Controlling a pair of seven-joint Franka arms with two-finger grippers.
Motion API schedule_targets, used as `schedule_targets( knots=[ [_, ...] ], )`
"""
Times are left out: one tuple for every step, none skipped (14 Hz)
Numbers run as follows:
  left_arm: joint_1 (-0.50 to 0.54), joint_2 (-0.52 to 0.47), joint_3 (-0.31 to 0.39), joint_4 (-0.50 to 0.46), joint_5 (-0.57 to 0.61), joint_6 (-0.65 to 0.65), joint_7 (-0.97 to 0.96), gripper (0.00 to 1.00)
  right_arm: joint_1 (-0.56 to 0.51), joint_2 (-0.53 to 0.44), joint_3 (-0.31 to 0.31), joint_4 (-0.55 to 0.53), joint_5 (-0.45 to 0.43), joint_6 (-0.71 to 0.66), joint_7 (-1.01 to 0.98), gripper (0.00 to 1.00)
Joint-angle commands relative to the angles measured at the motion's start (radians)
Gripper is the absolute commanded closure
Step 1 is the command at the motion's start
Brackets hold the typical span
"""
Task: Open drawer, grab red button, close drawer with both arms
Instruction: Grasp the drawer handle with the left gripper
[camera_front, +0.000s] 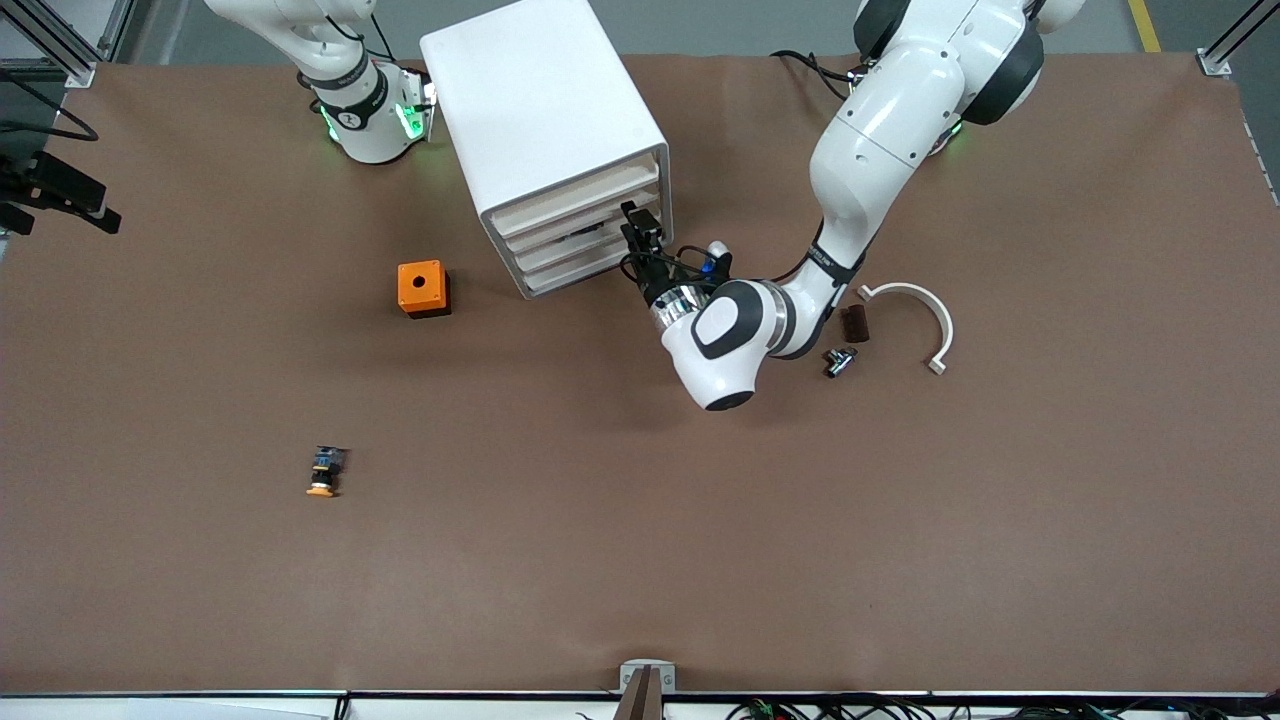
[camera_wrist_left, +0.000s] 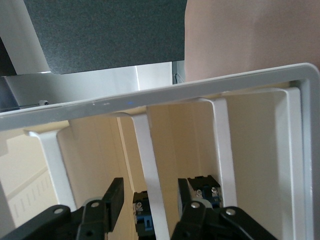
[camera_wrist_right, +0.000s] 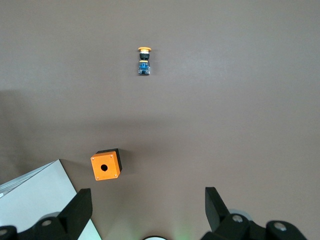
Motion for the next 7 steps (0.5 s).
schedule_targets(
  knots=[
    [-0.022, 0.014, 0.002, 0.007, -0.009, -0.002, -0.036, 0.57, -0.001, -0.02, -0.002, -0.016, -0.002, 0.005, 0.023, 0.0],
    [-0.023, 0.019, 0.002, 0.007, -0.009, -0.002, -0.037, 0.6, 0.0, -0.02, -0.002, -0.016, -0.005, 0.005, 0.024, 0.0],
    [-0.03, 0.019, 0.002, 0.007, -0.009, -0.003, -0.039, 0.64, 0.0, -0.02, -0.002, -0.016, -0.015, 0.006, 0.023, 0.0],
    [-0.036, 0.017, 0.002, 0.006, -0.009, -0.005, -0.037, 0.67, 0.0, -0.02, 0.0, -0.016, -0.023, 0.008, 0.024, 0.0],
    [-0.037, 0.019, 0.002, 0.0, -0.008, -0.006, -0.037, 0.72, 0.0, -0.02, 0.0, -0.016, -0.025, 0.006, 0.023, 0.0],
    [-0.042, 0.017, 0.002, -0.009, -0.008, -0.006, -0.037, 0.76, 0.0, -0.02, 0.0, -0.016, -0.026, 0.006, 0.023, 0.0],
    [-0.042, 0.017, 0.002, -0.009, -0.008, -0.006, -0.036, 0.8, 0.0, -0.019, 0.0, -0.016, -0.026, 0.006, 0.023, 0.0]
  ],
)
